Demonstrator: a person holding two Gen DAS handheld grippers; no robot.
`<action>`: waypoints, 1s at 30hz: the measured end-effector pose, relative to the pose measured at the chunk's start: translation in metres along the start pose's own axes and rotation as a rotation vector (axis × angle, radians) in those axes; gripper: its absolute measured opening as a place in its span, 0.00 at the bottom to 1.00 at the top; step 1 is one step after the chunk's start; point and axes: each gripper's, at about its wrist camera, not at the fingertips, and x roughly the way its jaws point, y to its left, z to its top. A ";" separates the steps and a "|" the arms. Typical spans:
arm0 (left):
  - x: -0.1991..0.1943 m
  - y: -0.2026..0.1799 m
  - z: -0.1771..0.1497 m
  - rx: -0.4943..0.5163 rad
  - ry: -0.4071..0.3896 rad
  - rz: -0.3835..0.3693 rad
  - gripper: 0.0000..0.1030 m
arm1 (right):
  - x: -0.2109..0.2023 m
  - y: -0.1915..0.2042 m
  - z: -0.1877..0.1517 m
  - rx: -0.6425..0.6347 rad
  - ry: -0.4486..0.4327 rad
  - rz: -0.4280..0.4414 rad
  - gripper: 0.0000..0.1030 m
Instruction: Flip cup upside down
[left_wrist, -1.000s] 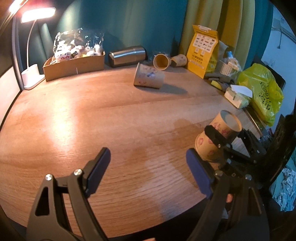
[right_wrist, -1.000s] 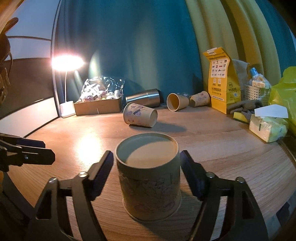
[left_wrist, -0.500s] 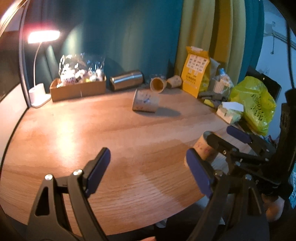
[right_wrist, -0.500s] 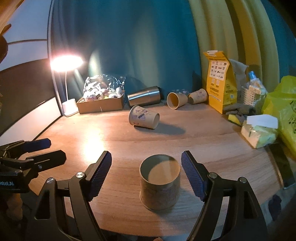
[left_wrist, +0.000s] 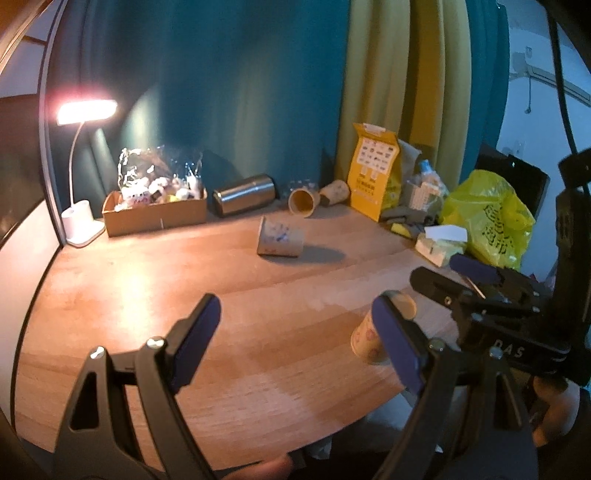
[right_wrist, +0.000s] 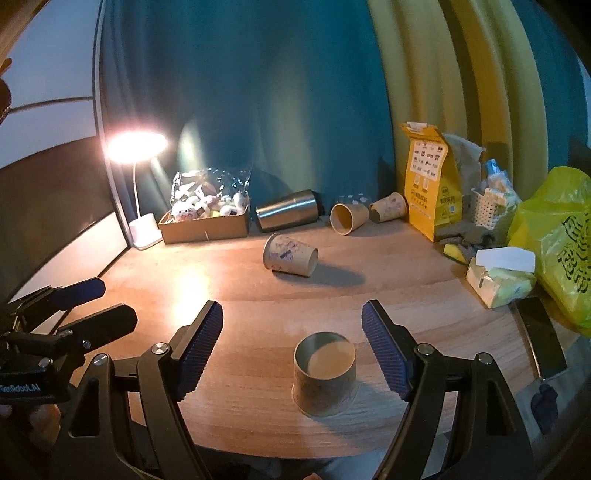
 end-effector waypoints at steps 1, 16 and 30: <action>0.000 0.001 0.000 0.001 -0.002 0.000 0.83 | 0.001 -0.001 0.001 0.004 0.001 0.000 0.78; 0.004 0.000 0.000 -0.011 0.006 0.011 0.83 | 0.009 -0.004 0.001 0.014 0.025 0.010 0.78; 0.006 -0.002 0.000 -0.015 0.005 0.021 0.83 | 0.010 -0.009 0.000 0.019 0.032 0.011 0.78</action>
